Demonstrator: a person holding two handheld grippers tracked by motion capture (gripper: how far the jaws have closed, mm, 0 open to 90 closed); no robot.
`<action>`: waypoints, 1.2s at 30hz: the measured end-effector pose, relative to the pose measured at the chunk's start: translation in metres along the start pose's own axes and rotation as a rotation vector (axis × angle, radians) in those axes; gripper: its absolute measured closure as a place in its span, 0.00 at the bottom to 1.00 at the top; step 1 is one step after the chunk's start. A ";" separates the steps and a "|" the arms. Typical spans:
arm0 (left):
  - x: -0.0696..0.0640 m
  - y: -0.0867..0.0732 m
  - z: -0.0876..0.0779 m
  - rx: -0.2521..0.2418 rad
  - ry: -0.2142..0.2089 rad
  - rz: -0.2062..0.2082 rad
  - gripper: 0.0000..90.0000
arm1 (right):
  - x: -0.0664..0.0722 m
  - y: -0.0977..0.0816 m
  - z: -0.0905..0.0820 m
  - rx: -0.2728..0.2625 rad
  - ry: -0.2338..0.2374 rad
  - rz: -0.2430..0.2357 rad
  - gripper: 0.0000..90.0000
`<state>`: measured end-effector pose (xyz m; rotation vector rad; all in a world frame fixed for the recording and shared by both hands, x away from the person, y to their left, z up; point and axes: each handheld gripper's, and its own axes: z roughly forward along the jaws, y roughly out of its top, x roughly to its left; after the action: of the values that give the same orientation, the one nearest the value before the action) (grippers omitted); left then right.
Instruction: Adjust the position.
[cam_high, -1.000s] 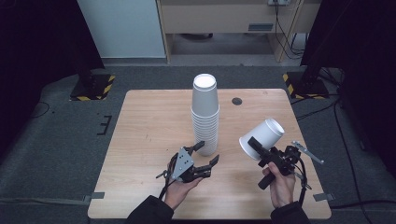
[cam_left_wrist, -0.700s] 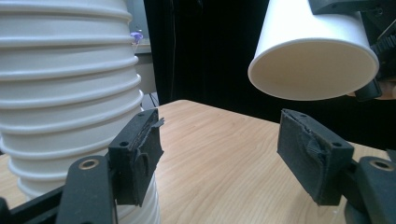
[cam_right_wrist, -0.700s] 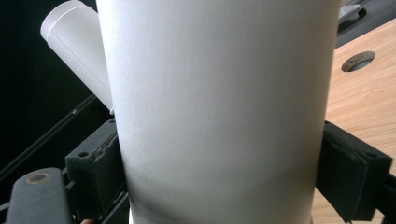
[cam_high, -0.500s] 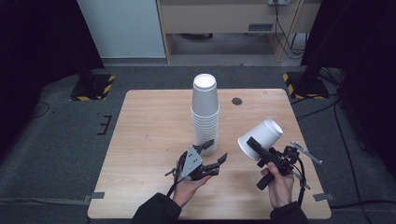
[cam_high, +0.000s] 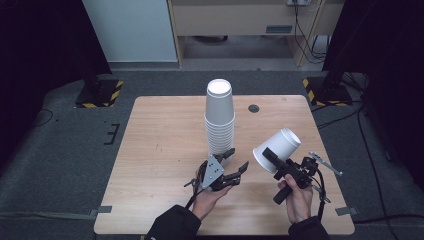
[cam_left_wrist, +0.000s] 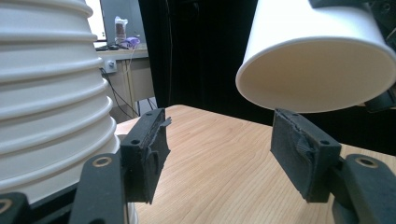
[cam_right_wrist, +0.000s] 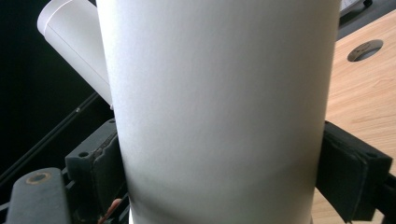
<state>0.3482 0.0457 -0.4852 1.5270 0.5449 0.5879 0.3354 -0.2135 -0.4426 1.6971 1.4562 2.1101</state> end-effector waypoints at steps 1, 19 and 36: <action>-0.001 -0.001 0.002 -0.003 -0.001 0.001 0.40 | 0.000 -0.001 0.000 0.002 0.002 0.004 0.15; -0.009 0.007 0.023 -0.053 -0.034 -0.009 0.47 | -0.001 -0.003 0.002 0.015 0.009 0.019 0.15; -0.011 0.008 0.037 -0.062 -0.048 -0.006 0.56 | -0.001 -0.010 0.007 0.040 0.023 0.035 0.15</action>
<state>0.3643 0.0100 -0.4786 1.4769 0.4905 0.5568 0.3365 -0.2042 -0.4502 1.7300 1.4959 2.1390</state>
